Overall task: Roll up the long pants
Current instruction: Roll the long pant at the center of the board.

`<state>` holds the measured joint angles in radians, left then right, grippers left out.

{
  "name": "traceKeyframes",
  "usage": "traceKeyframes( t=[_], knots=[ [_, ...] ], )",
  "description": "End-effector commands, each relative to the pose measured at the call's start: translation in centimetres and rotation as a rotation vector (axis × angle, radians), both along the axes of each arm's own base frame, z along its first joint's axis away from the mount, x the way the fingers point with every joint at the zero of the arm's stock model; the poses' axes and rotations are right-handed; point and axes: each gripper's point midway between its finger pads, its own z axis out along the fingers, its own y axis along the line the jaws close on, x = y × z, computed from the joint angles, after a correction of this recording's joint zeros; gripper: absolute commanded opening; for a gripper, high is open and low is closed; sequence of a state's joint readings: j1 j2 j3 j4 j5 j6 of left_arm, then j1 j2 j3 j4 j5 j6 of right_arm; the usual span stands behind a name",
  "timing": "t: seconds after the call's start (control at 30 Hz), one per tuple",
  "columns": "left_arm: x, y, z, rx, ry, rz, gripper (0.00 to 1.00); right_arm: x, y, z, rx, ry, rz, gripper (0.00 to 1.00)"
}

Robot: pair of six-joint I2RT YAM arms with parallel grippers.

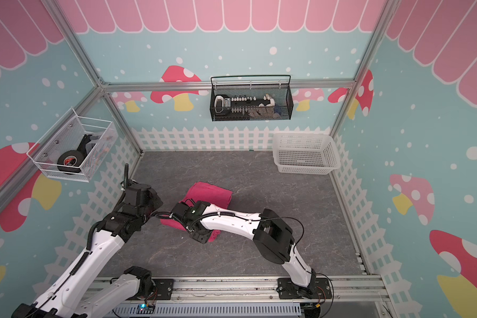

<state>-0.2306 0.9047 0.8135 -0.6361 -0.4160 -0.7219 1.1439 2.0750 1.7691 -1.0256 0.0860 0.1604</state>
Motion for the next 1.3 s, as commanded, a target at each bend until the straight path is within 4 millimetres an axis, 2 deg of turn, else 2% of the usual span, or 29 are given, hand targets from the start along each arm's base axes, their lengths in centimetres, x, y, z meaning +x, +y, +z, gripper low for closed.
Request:
traceKeyframes(
  t=[0.0, 0.17, 0.4, 0.53, 0.7, 0.87, 0.97, 1.2, 1.27],
  knots=[
    [-1.9, 1.1, -0.5, 0.058, 0.047, 0.014, 0.2, -1.7, 0.3, 0.4, 0.112, 0.25, -0.033, 0.0],
    [-2.5, 0.7, -0.7, 0.032, 0.055, -0.007, 0.2, -0.3, 0.1, -1.7, 0.201, 0.446, -0.095, 0.0],
    [-3.0, -0.1, -2.6, 0.004, 0.089, -0.037, 0.2, 3.6, 0.0, -1.4, 0.403, 0.67, -0.19, 0.0],
    [-2.2, -1.4, -4.1, -0.027, 0.083, -0.065, 0.19, 5.1, -0.6, -1.8, 0.447, 0.726, -0.214, 0.0],
    [0.5, -3.9, -5.6, -0.083, 0.044, -0.115, 0.19, 6.0, -1.7, -3.0, 0.462, 0.782, -0.257, 0.0],
    [4.0, -8.0, -6.2, -0.112, 0.022, -0.211, 0.19, 6.5, -3.2, -4.6, 0.442, 0.79, -0.299, 0.0],
    [5.8, -9.8, -7.1, -0.108, 0.03, -0.24, 0.19, 6.8, -3.8, -5.0, 0.443, 0.785, -0.318, 0.0],
    [8.9, -11.1, -9.1, -0.085, 0.054, -0.245, 0.18, 6.8, -4.4, -5.5, 0.424, 0.778, -0.321, 0.0],
    [9.3, -12.4, -9.6, -0.079, 0.062, -0.275, 0.18, 6.8, -4.4, -5.6, 0.423, 0.772, -0.316, 0.04]
  ],
)
